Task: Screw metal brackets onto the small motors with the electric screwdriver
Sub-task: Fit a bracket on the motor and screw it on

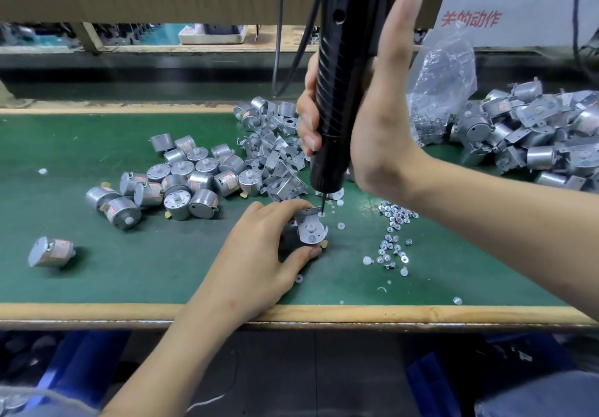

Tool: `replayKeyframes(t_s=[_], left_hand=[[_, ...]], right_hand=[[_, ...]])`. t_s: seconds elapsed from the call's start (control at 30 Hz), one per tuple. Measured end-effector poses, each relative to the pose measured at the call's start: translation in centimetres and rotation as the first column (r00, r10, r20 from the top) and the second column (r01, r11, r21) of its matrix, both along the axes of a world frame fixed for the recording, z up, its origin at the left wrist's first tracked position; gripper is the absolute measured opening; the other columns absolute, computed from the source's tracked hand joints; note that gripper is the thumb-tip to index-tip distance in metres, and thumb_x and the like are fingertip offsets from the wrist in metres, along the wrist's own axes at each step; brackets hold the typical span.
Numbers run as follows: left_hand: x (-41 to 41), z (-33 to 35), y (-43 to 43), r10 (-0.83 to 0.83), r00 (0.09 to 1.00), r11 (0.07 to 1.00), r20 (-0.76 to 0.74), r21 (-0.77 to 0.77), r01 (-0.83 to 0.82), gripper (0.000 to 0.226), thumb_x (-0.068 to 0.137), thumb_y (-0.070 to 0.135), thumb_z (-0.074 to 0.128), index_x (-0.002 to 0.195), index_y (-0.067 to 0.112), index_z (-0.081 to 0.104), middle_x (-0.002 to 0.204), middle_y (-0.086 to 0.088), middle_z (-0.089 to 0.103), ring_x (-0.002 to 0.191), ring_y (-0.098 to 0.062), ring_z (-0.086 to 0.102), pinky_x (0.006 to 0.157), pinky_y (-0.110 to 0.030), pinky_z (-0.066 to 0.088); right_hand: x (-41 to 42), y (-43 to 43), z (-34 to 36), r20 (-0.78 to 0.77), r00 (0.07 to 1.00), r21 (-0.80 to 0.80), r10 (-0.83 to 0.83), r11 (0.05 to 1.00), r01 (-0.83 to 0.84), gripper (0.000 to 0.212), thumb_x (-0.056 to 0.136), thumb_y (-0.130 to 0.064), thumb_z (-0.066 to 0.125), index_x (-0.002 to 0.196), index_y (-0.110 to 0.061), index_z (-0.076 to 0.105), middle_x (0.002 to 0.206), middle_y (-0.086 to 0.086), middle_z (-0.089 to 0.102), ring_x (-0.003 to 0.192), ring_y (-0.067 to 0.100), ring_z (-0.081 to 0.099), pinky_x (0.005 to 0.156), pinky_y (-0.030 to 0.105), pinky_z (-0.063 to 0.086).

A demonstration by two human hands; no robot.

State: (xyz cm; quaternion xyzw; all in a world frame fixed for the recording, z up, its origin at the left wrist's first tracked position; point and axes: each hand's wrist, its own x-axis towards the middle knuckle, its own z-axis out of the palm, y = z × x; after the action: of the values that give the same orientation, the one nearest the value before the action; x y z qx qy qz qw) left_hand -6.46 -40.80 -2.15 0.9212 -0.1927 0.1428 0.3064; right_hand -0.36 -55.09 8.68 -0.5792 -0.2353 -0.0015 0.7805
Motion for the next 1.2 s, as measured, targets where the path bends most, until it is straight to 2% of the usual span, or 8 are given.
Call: replayKeyframes(t_s=[0.17, 0.43, 0.67, 0.87, 1.1, 1.2], left_hand=[[0.1, 0.0, 0.0, 0.009, 1.000, 1.000, -0.006, 0.010, -0.009, 0.050, 0.082, 0.037, 0.077, 0.128, 0.025, 0.058, 0.105, 0.025, 0.052, 0.102, -0.013, 0.052, 0.086, -0.024, 0.042], [0.1, -0.1, 0.0, 0.012, 1.000, 1.000, -0.022, 0.021, -0.011, 0.051, 0.083, 0.037, 0.076, 0.129, 0.022, 0.059, 0.114, 0.014, 0.061, 0.103, -0.013, 0.052, 0.085, -0.017, 0.035], [0.2, -0.2, 0.0, 0.025, 0.999, 0.999, -0.020, 0.023, -0.024, 0.051, 0.082, 0.038, 0.076, 0.128, 0.022, 0.059, 0.107, 0.022, 0.052, 0.104, -0.011, 0.051, 0.085, -0.015, 0.033], [0.4, -0.2, -0.1, 0.028, 0.999, 0.999, -0.022, 0.022, -0.027, 0.050, 0.082, 0.039, 0.075, 0.127, 0.023, 0.059, 0.113, 0.012, 0.061, 0.107, -0.012, 0.052, 0.088, -0.015, 0.033], [0.3, 0.0, -0.2, 0.031, 0.999, 0.999, -0.019, 0.012, -0.031, 0.048, 0.082, 0.039, 0.076, 0.124, 0.023, 0.060, 0.105, 0.019, 0.054, 0.106, -0.010, 0.051, 0.087, -0.014, 0.032], [0.2, 0.1, -0.2, 0.038, 0.999, 0.999, -0.024, 0.018, -0.037, 0.050, 0.082, 0.039, 0.076, 0.126, 0.023, 0.060, 0.108, 0.016, 0.058, 0.107, -0.011, 0.051, 0.088, -0.016, 0.034]], right_hand=[[0.3, 1.0, -0.6, -0.008, 1.000, -0.018, 0.007, 1.000, -0.007, 0.076, 0.085, -0.072, 0.006, 0.069, -0.012, 0.050, 0.053, 0.011, 0.047, 0.045, 0.024, 0.043, 0.050, 0.033, 0.042], [0.8, 1.3, -1.4, 0.020, 1.000, -0.026, 0.021, 0.999, -0.021, 0.075, 0.085, -0.074, 0.009, 0.068, -0.014, 0.050, 0.054, 0.011, 0.047, 0.045, 0.025, 0.043, 0.049, 0.032, 0.042], [0.9, 1.3, -1.8, 0.031, 0.999, -0.047, 0.007, 0.999, -0.006, 0.075, 0.076, -0.080, 0.013, 0.065, -0.016, 0.049, 0.053, 0.009, 0.046, 0.045, 0.025, 0.042, 0.050, 0.034, 0.042], [0.8, 1.3, -1.9, 0.037, 0.999, -0.068, -0.034, 0.997, 0.036, 0.075, 0.087, -0.071, 0.003, 0.064, -0.014, 0.046, 0.052, 0.009, 0.045, 0.044, 0.025, 0.041, 0.050, 0.033, 0.042], [0.6, 2.0, -1.7, 0.023, 0.999, -0.058, -0.027, 0.998, 0.028, 0.075, 0.089, -0.069, 0.006, 0.064, -0.011, 0.046, 0.050, 0.009, 0.044, 0.041, 0.022, 0.040, 0.046, 0.030, 0.039], [0.4, 2.1, -1.7, 0.030, 0.998, -0.044, -0.062, 0.997, 0.063, 0.082, 0.088, -0.080, 0.009, 0.062, -0.012, 0.047, 0.049, 0.009, 0.045, 0.040, 0.022, 0.041, 0.045, 0.027, 0.039]])
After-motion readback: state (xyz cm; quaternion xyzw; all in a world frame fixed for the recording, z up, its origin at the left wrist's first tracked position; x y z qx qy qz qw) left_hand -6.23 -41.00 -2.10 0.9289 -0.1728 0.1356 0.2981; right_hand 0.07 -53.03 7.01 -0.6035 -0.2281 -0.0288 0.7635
